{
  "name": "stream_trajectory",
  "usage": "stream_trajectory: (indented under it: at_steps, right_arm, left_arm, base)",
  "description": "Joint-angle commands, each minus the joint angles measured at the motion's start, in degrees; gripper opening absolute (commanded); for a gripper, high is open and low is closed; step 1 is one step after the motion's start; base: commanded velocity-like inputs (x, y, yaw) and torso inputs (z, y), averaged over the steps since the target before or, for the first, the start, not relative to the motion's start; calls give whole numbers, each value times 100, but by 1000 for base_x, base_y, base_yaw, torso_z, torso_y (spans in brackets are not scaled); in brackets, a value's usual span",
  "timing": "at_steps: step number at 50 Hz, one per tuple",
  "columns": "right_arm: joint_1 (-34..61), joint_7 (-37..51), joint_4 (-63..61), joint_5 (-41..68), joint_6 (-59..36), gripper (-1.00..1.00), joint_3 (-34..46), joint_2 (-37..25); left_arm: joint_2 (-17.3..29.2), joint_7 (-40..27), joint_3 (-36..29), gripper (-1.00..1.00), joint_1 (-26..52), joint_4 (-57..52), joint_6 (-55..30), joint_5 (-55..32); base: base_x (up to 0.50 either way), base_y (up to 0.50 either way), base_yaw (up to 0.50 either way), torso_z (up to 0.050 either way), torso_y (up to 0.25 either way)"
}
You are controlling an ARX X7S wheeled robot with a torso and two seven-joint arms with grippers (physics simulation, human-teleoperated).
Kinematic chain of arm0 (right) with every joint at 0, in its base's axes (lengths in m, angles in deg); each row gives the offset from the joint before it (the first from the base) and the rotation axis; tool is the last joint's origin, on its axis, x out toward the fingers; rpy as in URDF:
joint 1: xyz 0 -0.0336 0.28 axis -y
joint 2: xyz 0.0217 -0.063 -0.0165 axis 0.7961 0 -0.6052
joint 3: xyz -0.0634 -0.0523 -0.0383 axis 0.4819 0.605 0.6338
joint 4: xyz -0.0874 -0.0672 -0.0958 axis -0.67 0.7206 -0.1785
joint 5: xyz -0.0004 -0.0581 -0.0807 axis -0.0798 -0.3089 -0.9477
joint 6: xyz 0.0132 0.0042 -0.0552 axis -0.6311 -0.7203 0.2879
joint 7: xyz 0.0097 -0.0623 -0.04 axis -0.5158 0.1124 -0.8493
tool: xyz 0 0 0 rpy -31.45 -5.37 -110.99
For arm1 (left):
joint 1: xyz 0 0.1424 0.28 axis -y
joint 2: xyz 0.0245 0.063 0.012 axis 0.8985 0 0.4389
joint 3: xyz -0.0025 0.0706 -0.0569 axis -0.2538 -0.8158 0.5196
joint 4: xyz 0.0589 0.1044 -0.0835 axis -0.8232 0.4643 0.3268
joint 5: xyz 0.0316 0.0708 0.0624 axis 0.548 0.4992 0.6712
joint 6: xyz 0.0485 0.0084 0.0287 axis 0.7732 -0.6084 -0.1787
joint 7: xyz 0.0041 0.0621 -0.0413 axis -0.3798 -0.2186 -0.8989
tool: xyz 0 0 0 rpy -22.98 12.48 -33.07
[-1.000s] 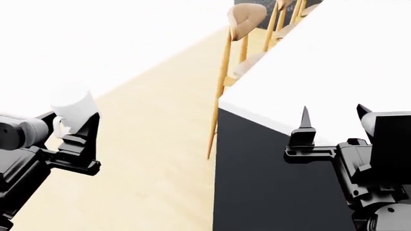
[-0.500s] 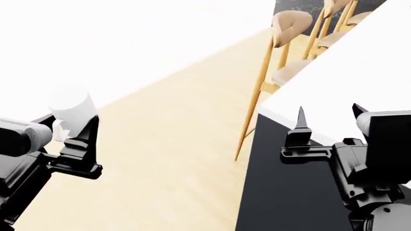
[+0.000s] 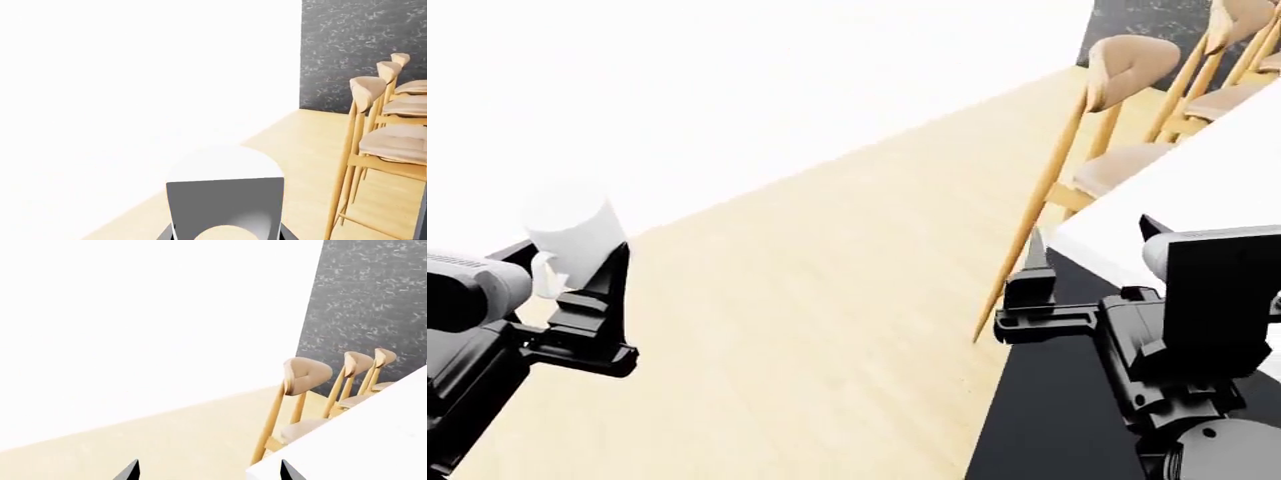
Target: A wet mug is on the counter and needs to be dried. Pick it up and place it upside down in the open cabinet.
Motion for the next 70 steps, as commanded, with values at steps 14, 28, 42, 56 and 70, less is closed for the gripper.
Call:
stream_trajectory:
  at_steps: [14,28,42,56,70]
  right_arm:
    - [77,-31,-3,-43,-128,100,171,164]
    - [91,-89,27,-119,-163,100,271,273]
    - [164,-107,42,-137,-226,100,333,337]
    - [205,-114,-29,-31,-222,100,321,334]
    - [151,-140,-60,-42,-146,100,300,326]
  left_arm:
    - [-18,-314,312,-100,-426,-149,53,129]
    - [-51,-282,752,-100,-951,-313,156,246]
    - [-79,-367,956,-100,-1154,-418,166,290]
    - [-93,-443,1078,-100,-1252,-527,169,299]
    - [-131,-412,1208,-100,-1386,-589,187,339]
  base:
    - [48,66,500,21,0]
    - [41,70,500,0,0]
    - [35,73,500,0,0]
    - [29,77,500,0,0]
    - [22,78,500,0,0]
